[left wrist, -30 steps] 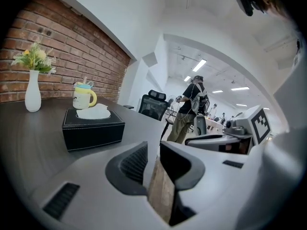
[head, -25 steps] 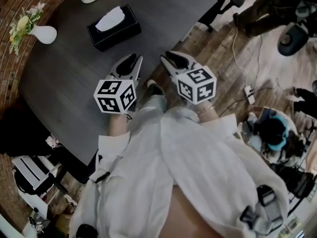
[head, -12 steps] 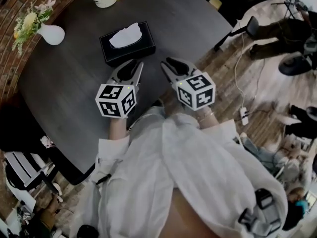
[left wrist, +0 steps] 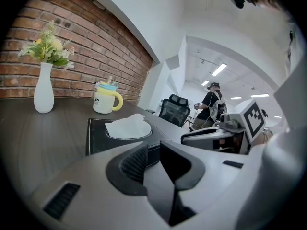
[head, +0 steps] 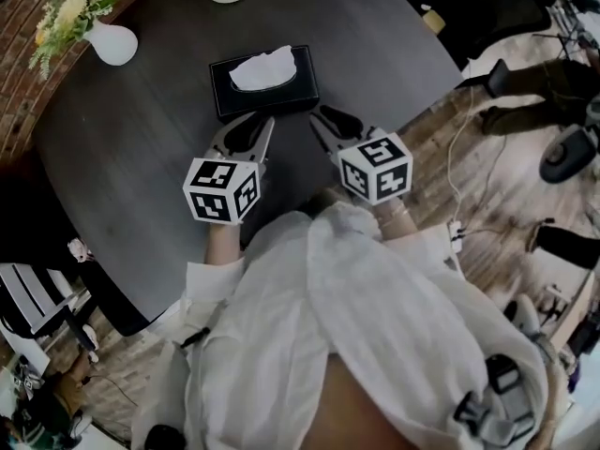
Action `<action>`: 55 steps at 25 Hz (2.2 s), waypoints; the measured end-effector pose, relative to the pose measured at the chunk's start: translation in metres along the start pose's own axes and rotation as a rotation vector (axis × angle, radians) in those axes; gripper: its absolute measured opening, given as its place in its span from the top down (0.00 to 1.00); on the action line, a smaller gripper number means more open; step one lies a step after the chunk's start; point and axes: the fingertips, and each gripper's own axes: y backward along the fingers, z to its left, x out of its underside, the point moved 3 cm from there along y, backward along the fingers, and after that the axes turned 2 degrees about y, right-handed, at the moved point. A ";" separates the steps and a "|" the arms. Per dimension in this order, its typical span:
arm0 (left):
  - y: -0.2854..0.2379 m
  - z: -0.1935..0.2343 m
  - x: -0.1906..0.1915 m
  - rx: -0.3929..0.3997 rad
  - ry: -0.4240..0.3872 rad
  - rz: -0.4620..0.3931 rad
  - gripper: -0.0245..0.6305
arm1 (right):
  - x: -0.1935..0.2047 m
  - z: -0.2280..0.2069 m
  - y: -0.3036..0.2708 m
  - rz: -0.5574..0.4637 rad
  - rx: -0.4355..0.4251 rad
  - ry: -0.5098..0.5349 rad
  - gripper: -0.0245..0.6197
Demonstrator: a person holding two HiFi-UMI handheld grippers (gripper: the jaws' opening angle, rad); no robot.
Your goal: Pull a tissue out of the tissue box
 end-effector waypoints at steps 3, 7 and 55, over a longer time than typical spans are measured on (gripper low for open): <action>0.003 0.007 0.000 -0.020 -0.001 -0.002 0.86 | -0.002 0.000 -0.007 0.006 -0.010 0.005 0.84; 0.008 0.015 0.001 -0.034 0.002 -0.006 0.86 | -0.004 -0.001 -0.014 0.013 -0.018 0.016 0.84; -0.063 0.061 -0.072 -0.193 -0.292 0.217 0.73 | -0.044 -0.068 -0.070 0.122 -0.172 0.034 0.84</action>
